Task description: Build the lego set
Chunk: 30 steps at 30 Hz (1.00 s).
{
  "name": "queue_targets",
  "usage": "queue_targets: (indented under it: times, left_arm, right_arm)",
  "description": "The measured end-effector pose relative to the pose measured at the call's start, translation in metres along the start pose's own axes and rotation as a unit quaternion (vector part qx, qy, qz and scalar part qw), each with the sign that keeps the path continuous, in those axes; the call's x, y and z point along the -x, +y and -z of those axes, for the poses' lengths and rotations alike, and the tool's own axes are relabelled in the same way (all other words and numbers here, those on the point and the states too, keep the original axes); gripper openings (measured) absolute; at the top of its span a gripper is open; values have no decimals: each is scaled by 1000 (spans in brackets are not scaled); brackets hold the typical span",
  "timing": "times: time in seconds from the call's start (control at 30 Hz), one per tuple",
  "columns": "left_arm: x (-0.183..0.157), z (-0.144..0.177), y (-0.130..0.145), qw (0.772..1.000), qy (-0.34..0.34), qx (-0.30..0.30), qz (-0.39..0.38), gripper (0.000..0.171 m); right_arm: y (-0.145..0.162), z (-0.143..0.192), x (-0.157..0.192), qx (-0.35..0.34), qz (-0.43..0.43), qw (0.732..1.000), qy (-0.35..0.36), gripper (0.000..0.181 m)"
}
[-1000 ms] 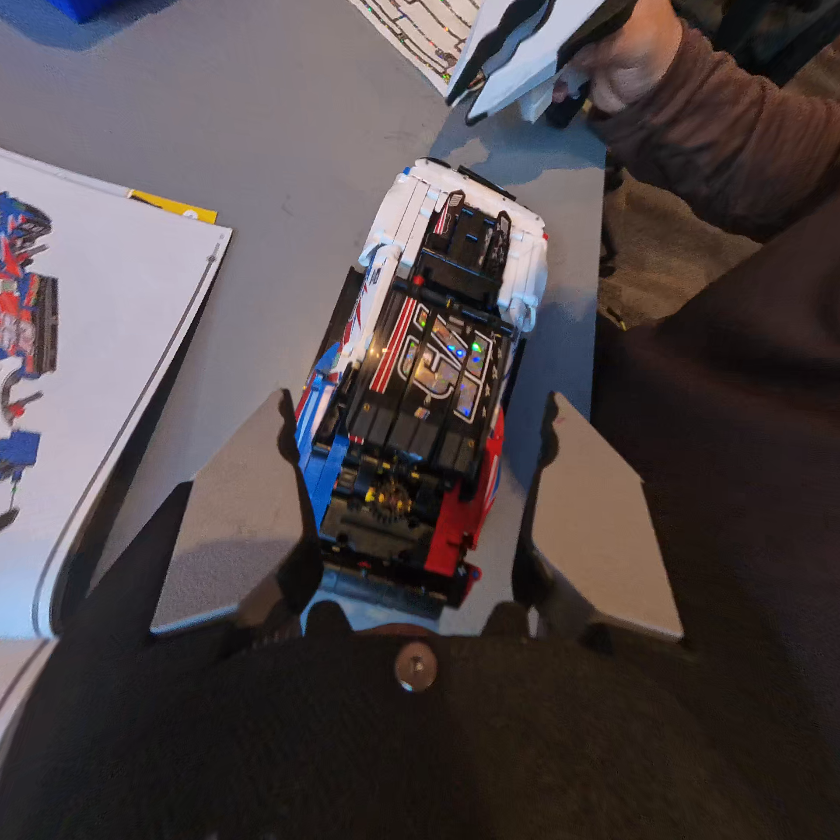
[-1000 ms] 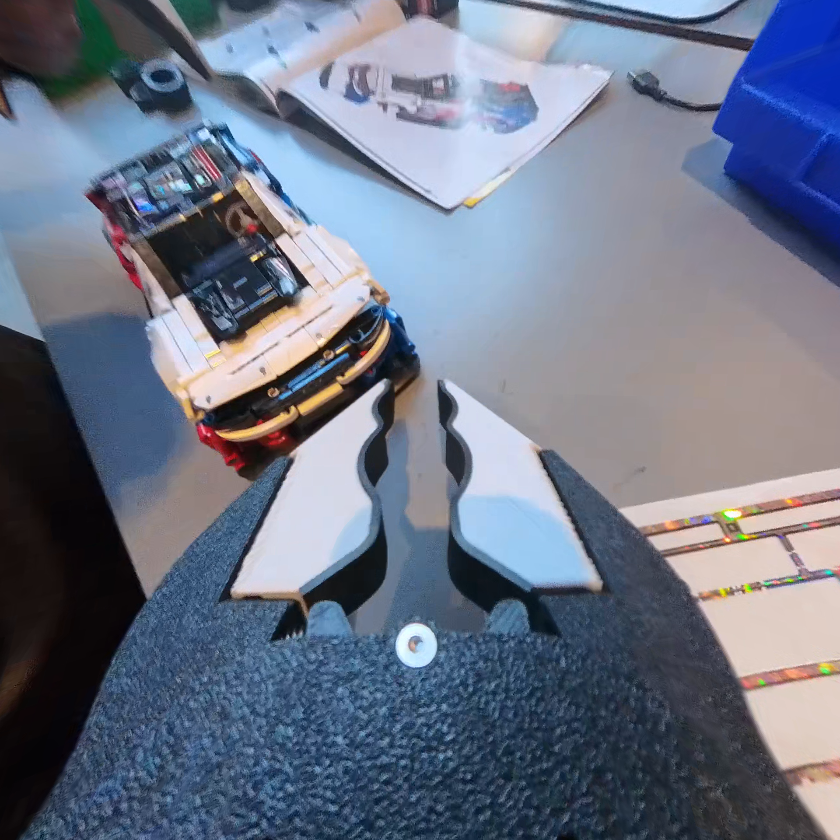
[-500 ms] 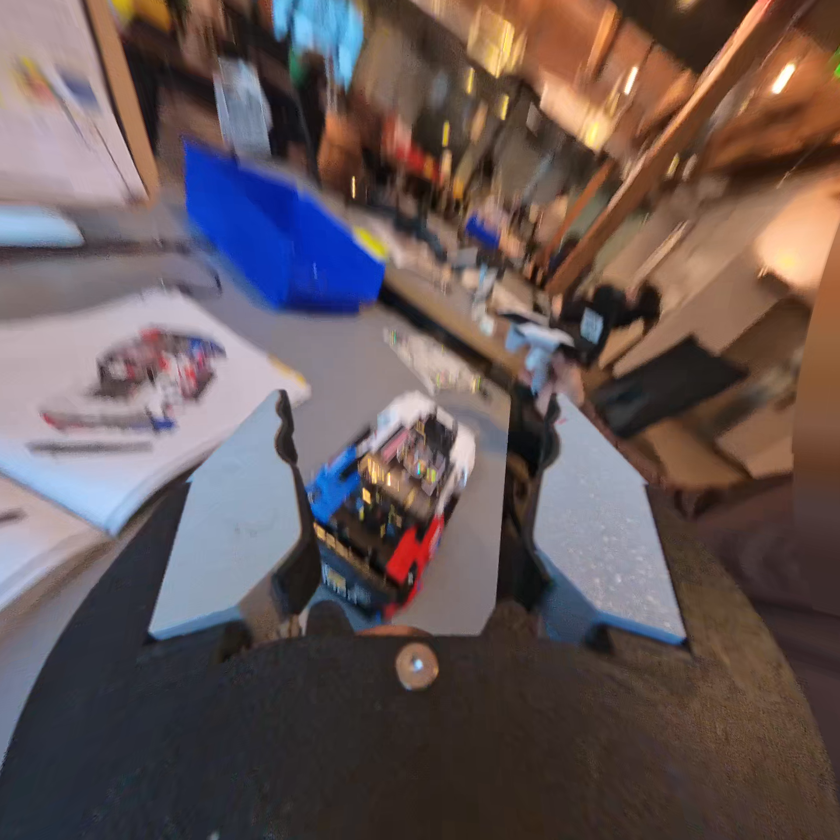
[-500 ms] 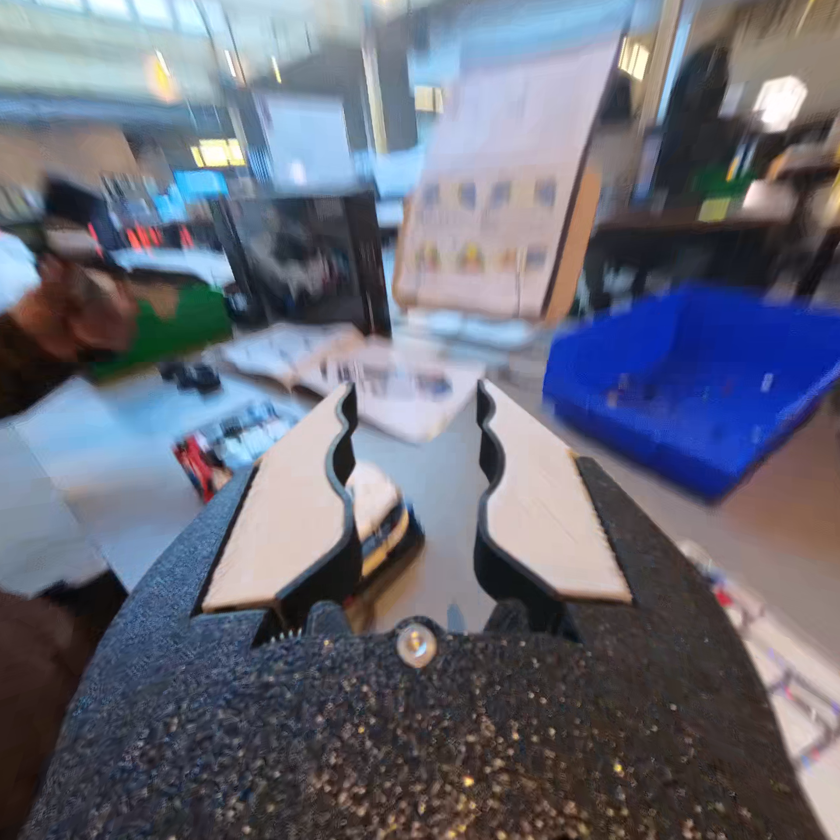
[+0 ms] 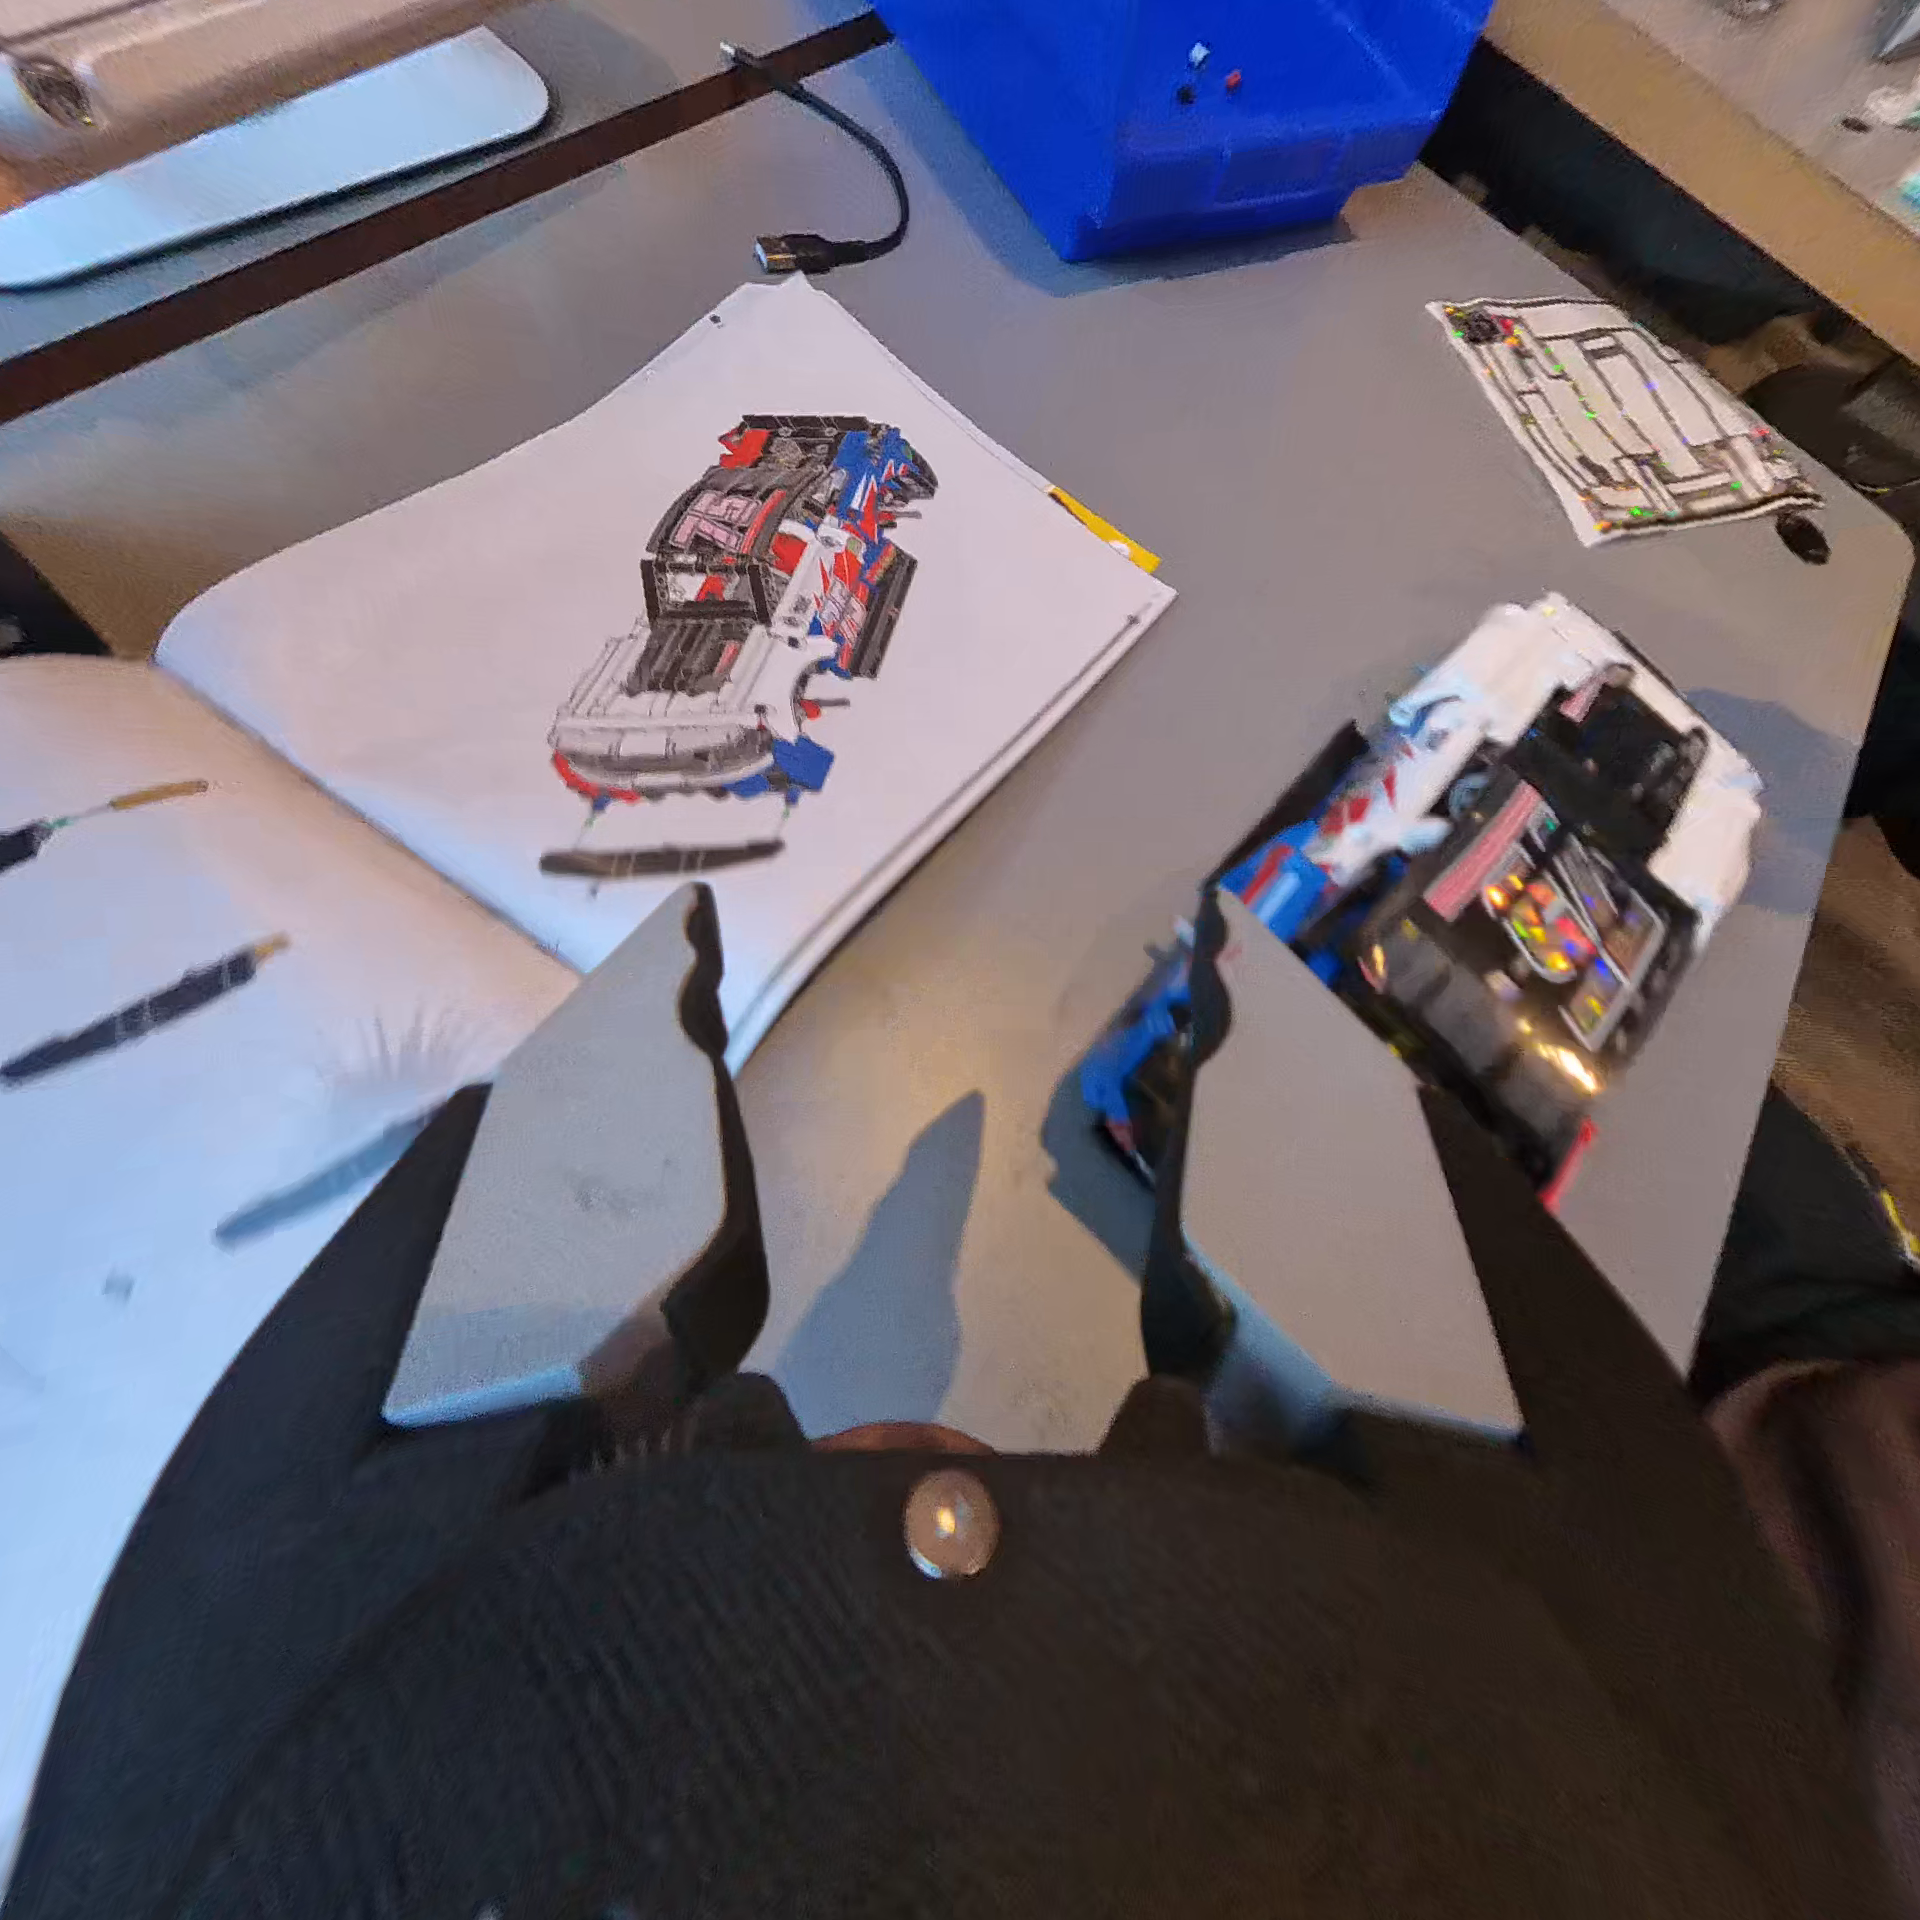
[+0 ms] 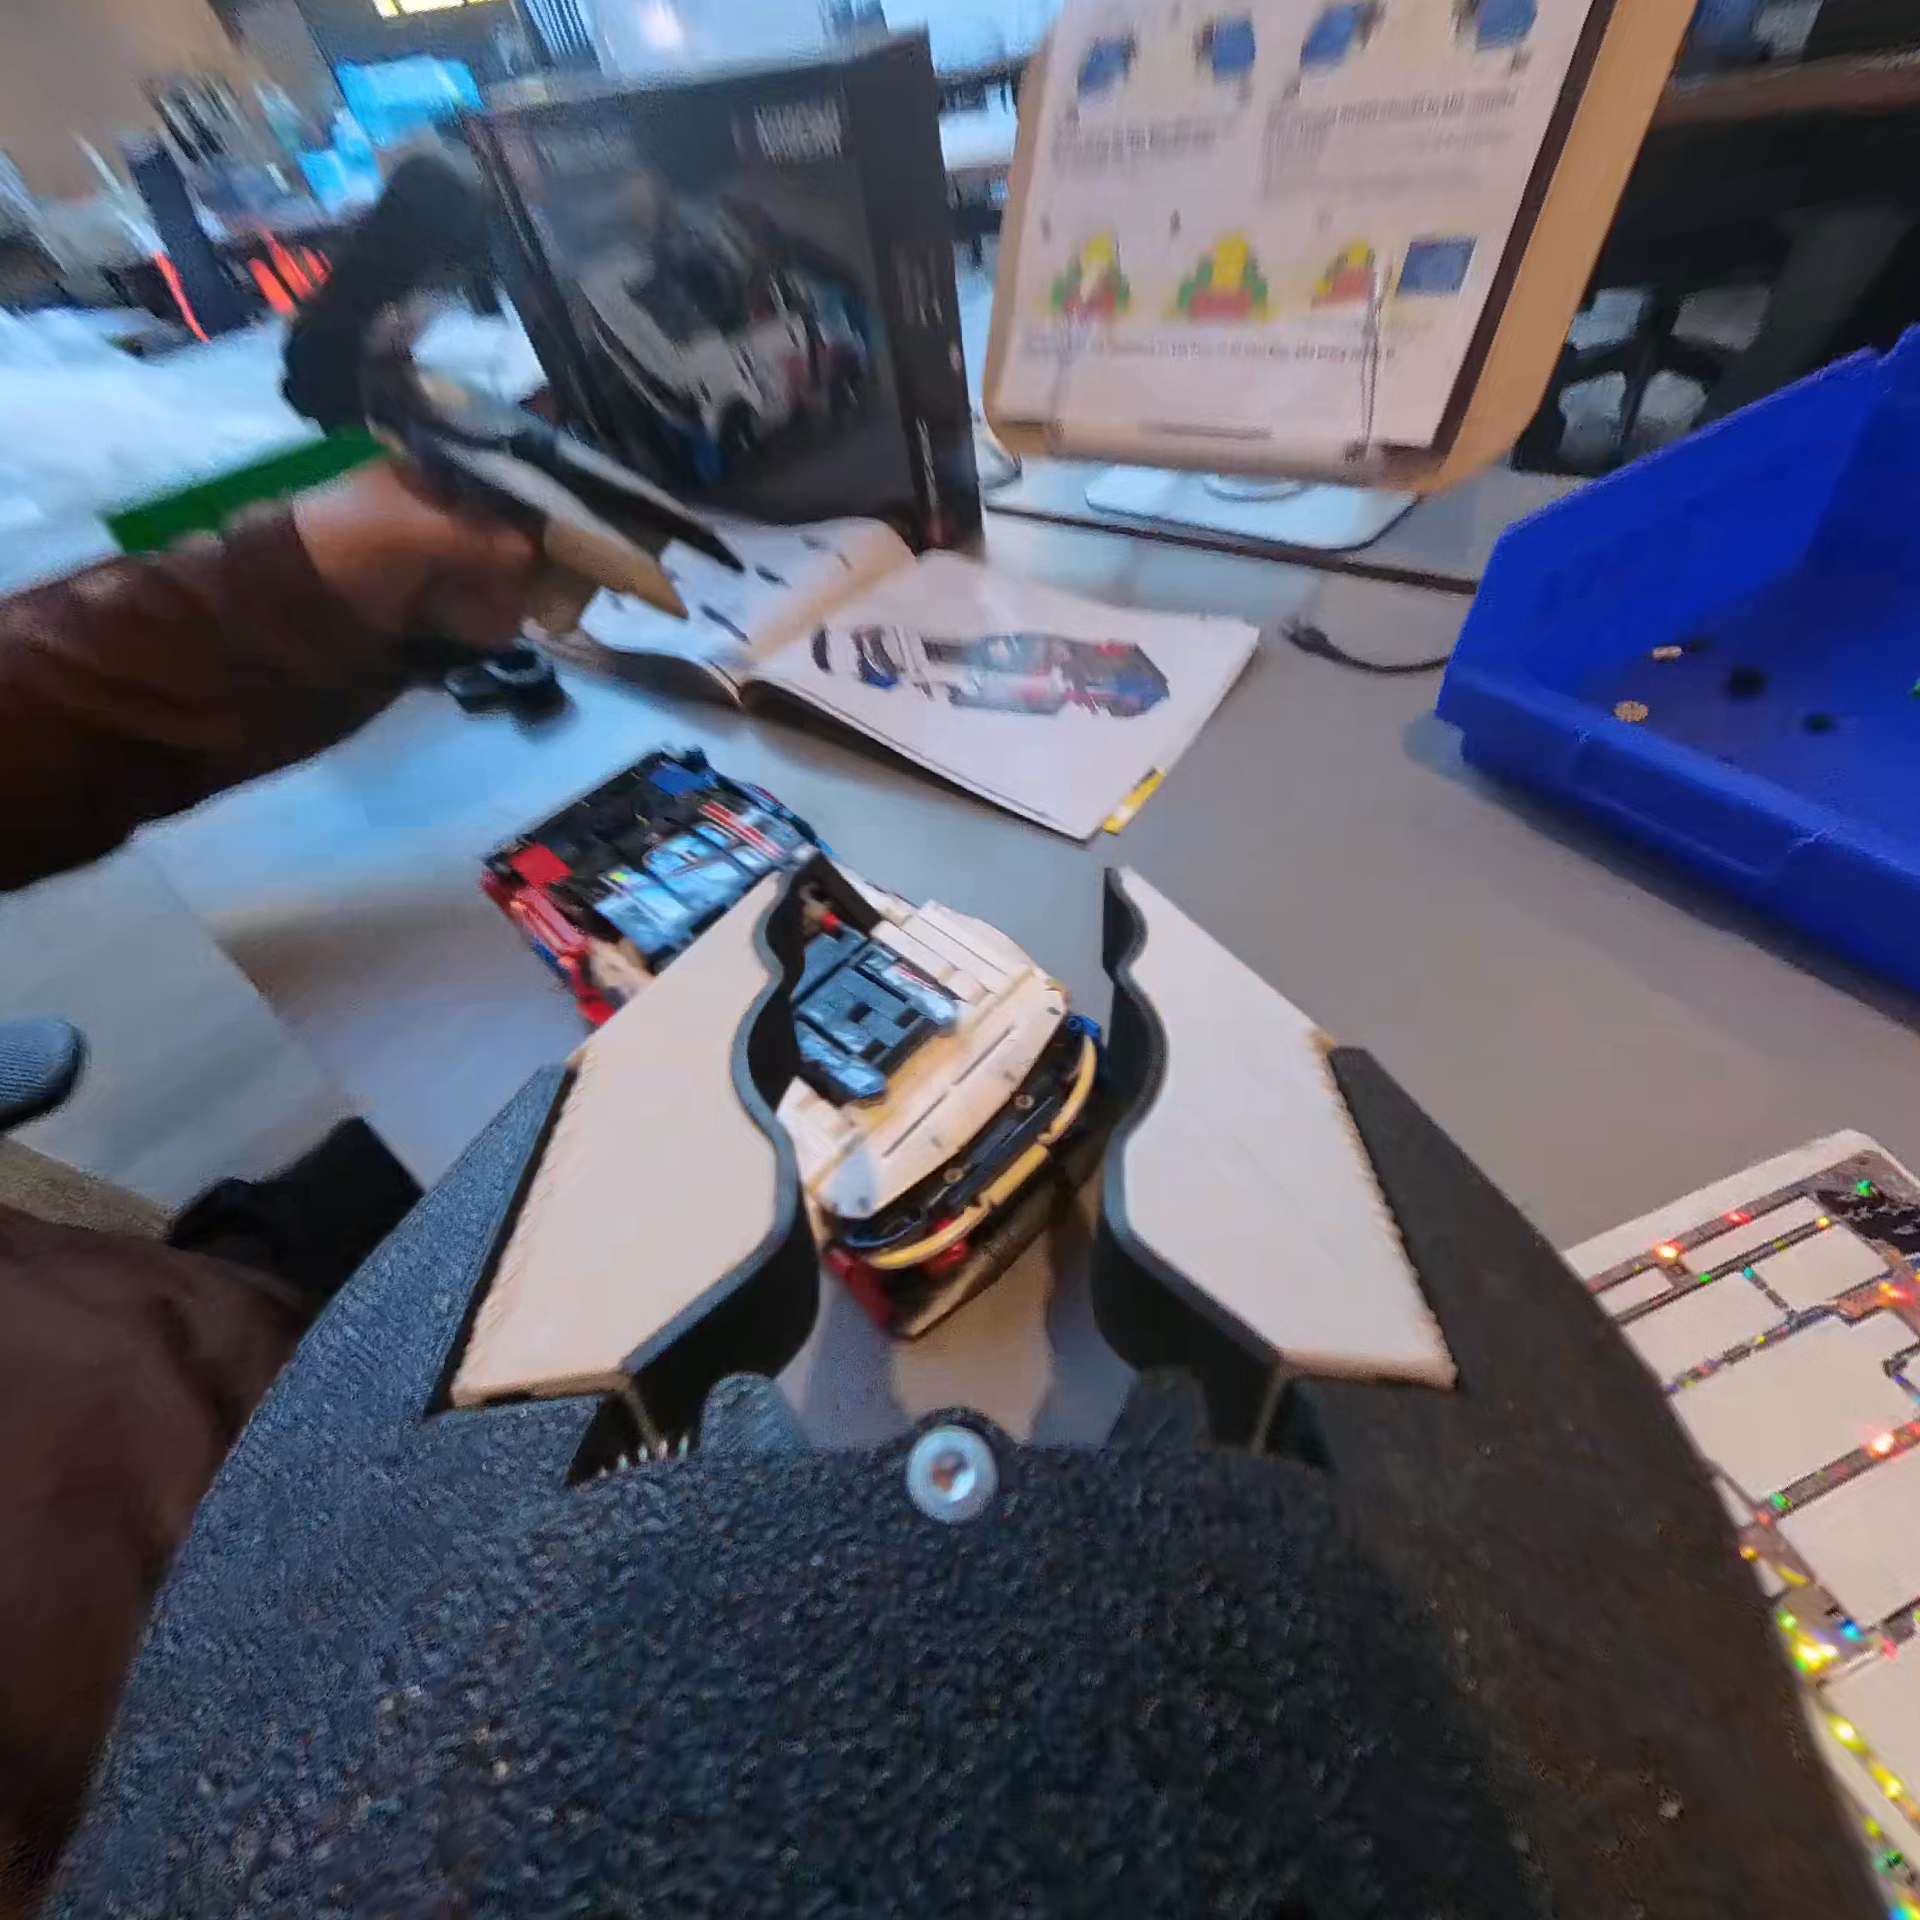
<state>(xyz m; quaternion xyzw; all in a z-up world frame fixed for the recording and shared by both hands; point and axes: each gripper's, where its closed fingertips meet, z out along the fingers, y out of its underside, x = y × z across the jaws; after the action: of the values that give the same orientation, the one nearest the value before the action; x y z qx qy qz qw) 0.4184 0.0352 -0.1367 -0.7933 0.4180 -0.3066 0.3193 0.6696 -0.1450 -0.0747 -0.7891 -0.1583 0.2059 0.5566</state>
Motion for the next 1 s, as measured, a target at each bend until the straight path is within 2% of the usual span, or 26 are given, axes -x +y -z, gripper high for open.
queue_targets:
  times: [0.07, 0.13, 0.23, 0.3, 0.4, 0.47, 0.57, 0.7, 0.87, 0.93, 1.0]
  left_arm:
    - [7, -28, -12, 1000, 7, 14, -3, 89]
    - [24, -59, -16, 999, -17, 42, -9, 91]
    - [40, -96, -4, 993, -37, 108, -28, 99]
    - [46, -106, 10, 987, -45, 145, -51, 103]
    - [45, -93, 23, 982, -55, 156, -95, 105]
    - [37, -69, 26, 983, -56, 137, -113, 105]
    - [31, -34, 33, 987, -60, 106, -101, 102]
    - [40, -8, 47, 989, -87, 98, -69, 101]
    - [48, 0, 62, 993, -88, 80, -26, 98]
    - [50, -2, 66, 994, -80, 68, -8, 97]
    - [51, -3, 65, 996, -75, 50, 7, 96]
  right_arm:
    - [5, -25, -6, 30, 16, 999, -3, 57]
    - [6, -54, -16, 60, 23, 998, -7, 56]
    - [4, -107, -33, 120, 68, 990, -26, 59]
    - [4, -148, -44, 161, 120, 978, -48, 66]
    - [10, -207, -46, 218, 174, 953, -119, 67]
    - [21, -245, -44, 259, 199, 931, -164, 67]
    - [43, -289, -48, 318, 267, 889, -193, 74]
    - [65, -309, -41, 367, 303, 846, -239, 81]
    - [66, -312, -39, 360, 290, 846, -266, 80]
    - [67, -309, -36, 355, 293, 845, -271, 73]
    - [68, -306, -30, 353, 299, 842, -278, 59]
